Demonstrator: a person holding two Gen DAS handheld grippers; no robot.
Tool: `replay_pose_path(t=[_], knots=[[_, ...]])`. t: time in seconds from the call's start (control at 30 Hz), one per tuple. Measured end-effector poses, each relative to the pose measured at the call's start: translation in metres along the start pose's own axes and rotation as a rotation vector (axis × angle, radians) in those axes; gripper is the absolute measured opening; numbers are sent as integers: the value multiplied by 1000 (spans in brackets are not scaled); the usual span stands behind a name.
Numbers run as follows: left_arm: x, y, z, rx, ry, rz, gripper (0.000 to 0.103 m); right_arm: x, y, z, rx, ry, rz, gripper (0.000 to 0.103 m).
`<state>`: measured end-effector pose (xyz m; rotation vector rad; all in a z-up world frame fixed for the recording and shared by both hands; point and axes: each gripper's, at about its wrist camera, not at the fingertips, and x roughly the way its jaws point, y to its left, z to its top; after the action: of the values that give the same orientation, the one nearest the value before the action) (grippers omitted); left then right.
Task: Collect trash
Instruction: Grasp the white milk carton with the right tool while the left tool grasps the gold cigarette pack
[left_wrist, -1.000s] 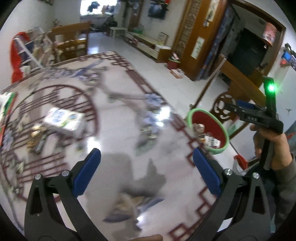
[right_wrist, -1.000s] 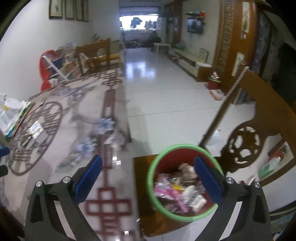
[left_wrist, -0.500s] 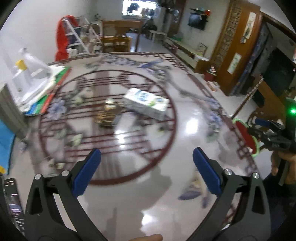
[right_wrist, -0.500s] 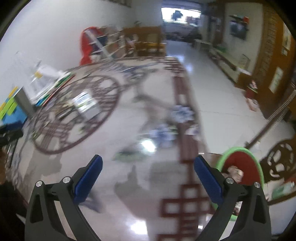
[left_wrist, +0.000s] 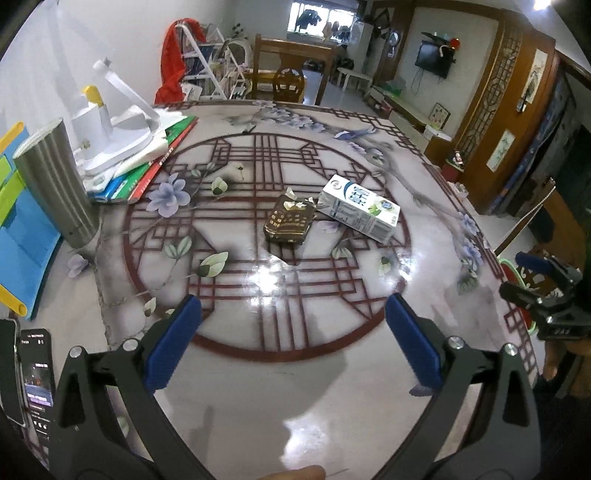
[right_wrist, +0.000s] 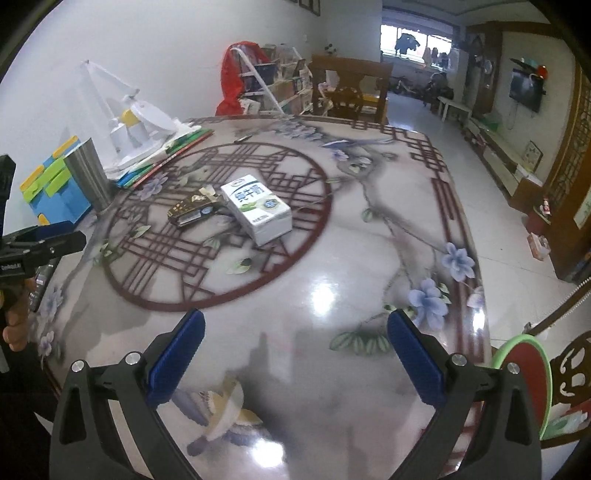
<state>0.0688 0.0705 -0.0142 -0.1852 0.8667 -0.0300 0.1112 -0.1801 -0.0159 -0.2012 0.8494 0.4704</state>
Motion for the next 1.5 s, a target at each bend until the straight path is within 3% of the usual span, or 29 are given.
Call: replay_pose_path(t=[0.37, 1.2, 1.5], knots=[[29, -7, 20, 57, 54, 17, 98, 34, 24, 30, -75, 19, 33, 96], [146, 8, 72, 113, 215, -17, 97, 148, 31, 95, -138, 123, 86, 95], [166, 10, 75, 150, 212, 11, 97, 176, 35, 104, -162, 153, 82, 95]])
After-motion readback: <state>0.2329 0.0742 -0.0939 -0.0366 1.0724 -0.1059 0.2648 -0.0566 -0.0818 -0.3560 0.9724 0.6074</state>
